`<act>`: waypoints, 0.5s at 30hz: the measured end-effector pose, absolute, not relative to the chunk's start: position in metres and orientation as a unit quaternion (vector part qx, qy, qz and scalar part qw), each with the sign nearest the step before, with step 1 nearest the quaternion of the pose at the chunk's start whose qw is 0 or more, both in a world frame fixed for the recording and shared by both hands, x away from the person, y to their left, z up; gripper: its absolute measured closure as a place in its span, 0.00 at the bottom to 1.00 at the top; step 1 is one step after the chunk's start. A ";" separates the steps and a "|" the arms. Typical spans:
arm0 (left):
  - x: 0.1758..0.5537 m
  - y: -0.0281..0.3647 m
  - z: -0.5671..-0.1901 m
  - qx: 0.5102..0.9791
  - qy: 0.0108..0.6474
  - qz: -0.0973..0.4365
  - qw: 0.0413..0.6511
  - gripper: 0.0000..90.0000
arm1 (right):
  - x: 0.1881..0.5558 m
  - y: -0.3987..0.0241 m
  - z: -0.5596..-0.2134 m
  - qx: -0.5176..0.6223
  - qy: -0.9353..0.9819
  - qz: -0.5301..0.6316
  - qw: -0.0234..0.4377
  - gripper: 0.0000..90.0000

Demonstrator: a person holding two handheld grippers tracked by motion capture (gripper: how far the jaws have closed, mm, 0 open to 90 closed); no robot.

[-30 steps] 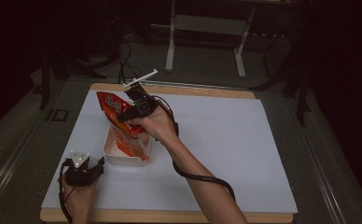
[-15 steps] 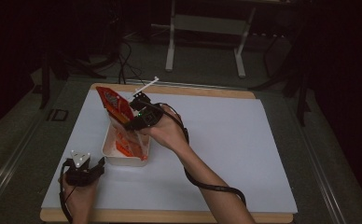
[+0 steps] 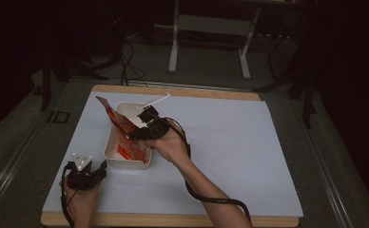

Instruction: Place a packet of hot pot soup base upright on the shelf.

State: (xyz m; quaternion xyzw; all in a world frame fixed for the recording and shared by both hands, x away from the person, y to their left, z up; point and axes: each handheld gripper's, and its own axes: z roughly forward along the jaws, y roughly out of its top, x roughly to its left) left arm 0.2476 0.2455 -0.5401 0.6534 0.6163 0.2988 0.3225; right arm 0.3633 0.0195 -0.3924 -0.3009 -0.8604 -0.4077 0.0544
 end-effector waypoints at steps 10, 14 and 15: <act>0.247 0.245 -0.540 0.654 0.616 0.300 0.321 0.50 | 0.356 0.014 -0.405 -0.295 -0.852 -0.430 0.051 0.98; 0.247 0.244 -0.540 0.653 0.617 0.300 0.322 0.50 | 0.355 0.015 -0.406 -0.291 -0.853 -0.430 0.050 0.98; 0.247 0.245 -0.540 0.652 0.617 0.299 0.323 0.50 | 0.355 0.015 -0.406 -0.291 -0.854 -0.428 0.048 0.97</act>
